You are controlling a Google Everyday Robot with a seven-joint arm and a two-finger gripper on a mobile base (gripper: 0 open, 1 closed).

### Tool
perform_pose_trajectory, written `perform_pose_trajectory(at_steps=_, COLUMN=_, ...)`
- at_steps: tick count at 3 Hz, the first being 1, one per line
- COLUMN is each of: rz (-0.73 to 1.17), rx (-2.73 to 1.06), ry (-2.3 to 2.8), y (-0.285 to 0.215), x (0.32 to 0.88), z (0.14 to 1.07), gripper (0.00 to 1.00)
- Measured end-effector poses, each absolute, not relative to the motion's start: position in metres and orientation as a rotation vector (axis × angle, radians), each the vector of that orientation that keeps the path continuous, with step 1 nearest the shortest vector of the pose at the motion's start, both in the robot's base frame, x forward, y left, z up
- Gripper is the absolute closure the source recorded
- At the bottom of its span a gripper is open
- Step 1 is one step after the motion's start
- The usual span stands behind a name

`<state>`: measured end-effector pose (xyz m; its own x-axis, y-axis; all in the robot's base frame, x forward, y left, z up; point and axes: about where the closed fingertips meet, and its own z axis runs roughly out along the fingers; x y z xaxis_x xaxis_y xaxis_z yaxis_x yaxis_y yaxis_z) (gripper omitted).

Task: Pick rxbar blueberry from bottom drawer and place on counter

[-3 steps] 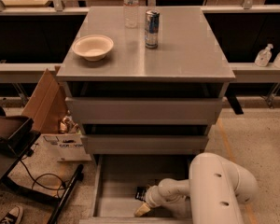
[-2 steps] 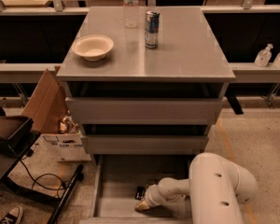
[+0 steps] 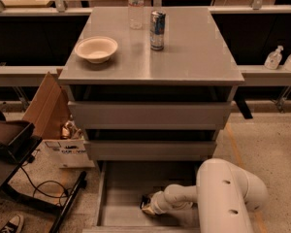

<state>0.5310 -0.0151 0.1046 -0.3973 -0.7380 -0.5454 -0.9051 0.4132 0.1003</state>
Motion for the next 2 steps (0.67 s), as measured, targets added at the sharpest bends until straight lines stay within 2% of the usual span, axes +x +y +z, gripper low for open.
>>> perform_pose_trajectory(at_steps=1, rz=0.541, rx=-1.402, ry=2.255, y=-0.015, x=0.531, z=0.106, gripper=1.0)
perform_pose_trajectory(at_steps=2, rz=0.543, rx=-1.428, ry=2.224, y=-0.023, x=0.519, z=0.136, gripper=1.0)
